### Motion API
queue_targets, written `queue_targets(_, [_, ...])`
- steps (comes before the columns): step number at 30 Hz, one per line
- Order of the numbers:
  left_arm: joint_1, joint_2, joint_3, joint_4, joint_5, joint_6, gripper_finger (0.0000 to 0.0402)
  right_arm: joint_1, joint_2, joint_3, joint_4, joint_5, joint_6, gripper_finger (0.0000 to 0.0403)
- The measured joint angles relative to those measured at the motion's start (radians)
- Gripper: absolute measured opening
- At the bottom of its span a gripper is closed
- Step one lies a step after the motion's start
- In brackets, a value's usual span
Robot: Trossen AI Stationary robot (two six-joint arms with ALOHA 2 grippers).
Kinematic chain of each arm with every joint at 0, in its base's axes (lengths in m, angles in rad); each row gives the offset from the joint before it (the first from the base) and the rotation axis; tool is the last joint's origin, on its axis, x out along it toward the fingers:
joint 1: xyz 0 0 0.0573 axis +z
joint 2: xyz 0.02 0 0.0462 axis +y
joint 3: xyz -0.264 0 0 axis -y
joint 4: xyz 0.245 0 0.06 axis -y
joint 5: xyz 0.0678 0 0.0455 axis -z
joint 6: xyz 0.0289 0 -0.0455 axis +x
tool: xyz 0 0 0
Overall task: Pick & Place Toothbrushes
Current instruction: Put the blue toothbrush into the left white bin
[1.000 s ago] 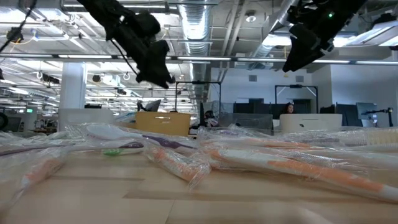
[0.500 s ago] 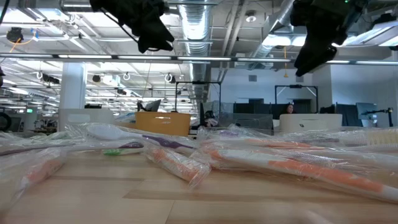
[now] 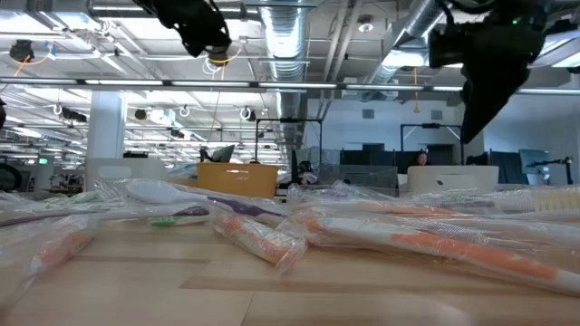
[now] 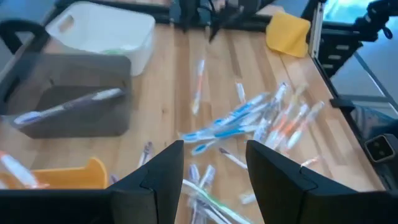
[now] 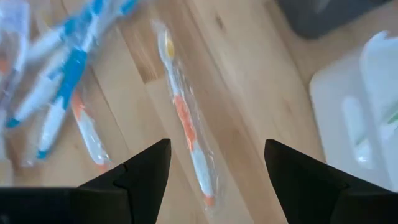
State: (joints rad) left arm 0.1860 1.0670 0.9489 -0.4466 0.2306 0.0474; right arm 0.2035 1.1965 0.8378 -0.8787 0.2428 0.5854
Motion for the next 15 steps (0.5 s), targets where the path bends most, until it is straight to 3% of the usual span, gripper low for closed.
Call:
queue_targets(4, [-0.001,-0.126,-0.111,0.041,-0.003,-0.027,0.0169,-0.001,0.087,-0.001,0.015,-0.018,0.0,0.0255])
queue_targets(9, [-0.001,-0.274,-0.262,0.213,-0.002,-0.03,0.0169,-0.002,0.194,0.0,0.049,-0.035,-0.017,0.0255])
queue_targets(15, [-0.001,-0.355,-0.366,0.358,-0.002,-0.03,0.0169,-0.003,0.289,0.014,0.134,-0.061,-0.027,0.0255])
